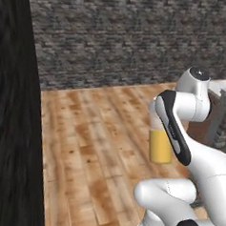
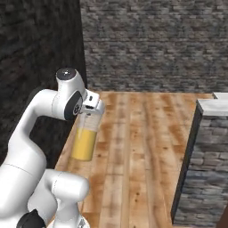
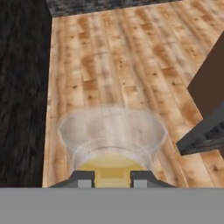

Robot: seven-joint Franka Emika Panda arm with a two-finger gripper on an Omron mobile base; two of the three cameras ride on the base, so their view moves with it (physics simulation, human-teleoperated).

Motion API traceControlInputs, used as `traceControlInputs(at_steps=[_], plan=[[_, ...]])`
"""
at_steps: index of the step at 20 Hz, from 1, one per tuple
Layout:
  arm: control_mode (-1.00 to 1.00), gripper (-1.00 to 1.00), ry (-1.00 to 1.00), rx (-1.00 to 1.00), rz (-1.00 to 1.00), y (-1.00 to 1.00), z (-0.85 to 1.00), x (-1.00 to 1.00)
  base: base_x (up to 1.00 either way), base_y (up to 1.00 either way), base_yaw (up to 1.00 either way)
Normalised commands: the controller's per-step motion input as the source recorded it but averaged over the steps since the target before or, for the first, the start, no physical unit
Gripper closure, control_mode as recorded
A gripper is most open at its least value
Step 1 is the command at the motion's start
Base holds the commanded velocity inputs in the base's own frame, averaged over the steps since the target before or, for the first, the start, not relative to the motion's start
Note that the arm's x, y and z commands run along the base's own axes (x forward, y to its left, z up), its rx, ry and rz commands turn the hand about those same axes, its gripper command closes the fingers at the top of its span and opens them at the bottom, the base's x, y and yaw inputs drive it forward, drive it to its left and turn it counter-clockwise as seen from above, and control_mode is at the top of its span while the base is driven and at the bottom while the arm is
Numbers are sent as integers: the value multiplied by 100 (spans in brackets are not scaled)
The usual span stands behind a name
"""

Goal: There is a tray on the dining counter. Grab the cup, mug, and pitcher and place them on the tray. The pitcher may be placed next to the tray if it cannot fit the tray.

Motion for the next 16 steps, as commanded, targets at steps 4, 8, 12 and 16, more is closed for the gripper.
traceControlInputs(at_steps=[4,8,12,16], plan=[[100,100,0,0,0,0,0,0,100,39,-10],[100,100,0,0,0,0,0,0,100,34,-23],[100,100,0,0,0,0,0,0,100,32,-32],[100,100,0,0,0,0,0,0,100,29,-38]])
